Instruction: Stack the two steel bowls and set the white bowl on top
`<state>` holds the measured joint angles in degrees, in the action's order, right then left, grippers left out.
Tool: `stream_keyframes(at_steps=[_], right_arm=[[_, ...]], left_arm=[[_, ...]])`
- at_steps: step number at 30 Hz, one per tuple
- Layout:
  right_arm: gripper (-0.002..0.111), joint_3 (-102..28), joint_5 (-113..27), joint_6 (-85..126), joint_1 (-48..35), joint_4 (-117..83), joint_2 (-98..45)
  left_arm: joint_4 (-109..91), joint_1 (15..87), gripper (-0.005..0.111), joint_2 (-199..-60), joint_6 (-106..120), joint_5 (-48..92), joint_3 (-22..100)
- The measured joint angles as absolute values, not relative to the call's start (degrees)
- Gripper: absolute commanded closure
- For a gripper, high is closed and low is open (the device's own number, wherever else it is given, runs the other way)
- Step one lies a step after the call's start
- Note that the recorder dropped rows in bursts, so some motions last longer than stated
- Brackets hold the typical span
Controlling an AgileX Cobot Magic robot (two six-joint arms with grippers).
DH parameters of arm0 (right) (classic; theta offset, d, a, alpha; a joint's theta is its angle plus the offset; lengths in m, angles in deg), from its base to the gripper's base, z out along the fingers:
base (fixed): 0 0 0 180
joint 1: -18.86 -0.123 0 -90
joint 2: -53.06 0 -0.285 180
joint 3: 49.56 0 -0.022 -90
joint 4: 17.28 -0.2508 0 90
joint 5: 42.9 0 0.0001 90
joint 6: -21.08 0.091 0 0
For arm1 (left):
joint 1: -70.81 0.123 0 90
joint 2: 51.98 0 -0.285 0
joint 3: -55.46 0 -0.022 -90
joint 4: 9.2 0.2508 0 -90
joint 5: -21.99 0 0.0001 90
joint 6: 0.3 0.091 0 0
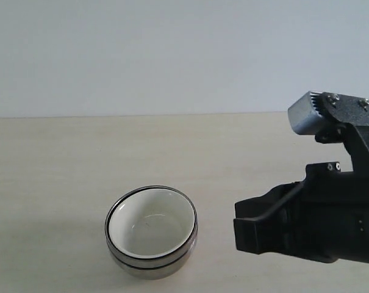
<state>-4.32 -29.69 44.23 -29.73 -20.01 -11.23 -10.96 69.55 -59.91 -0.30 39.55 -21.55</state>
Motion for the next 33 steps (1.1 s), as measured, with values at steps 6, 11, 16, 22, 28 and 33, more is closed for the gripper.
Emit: stream_keyframes(at_steps=[6,11,16,22,28,33], right_arm=[[0.108,-4.32,-29.69,41.25,-29.73,-17.28,-11.18],[0.108,-2.78,-32.96,36.66,-29.21,-13.94,-11.19],[0.108,5.51,-42.06,38.67,-20.42,-13.30,-3.35],[0.108,16.13,-44.45,41.17,-7.51,-13.69,14.56],[0.108,24.75,-44.45,41.28,1.56,-13.69,27.92],[0.108,27.30,-43.26,41.28,5.65,-13.69,36.59]], left_arm=[[-10.96,69.55,0.103,-59.91,-0.30,39.55,-21.55],[-10.96,69.55,0.103,-59.91,-0.30,39.55,-21.55],[-10.96,69.55,0.103,-59.91,-0.30,39.55,-21.55],[-10.96,69.55,0.103,-59.91,-0.30,39.55,-21.55],[-10.96,69.55,0.103,-59.91,-0.30,39.55,-21.55],[-10.96,69.55,0.103,-59.91,-0.30,39.55,-21.55]])
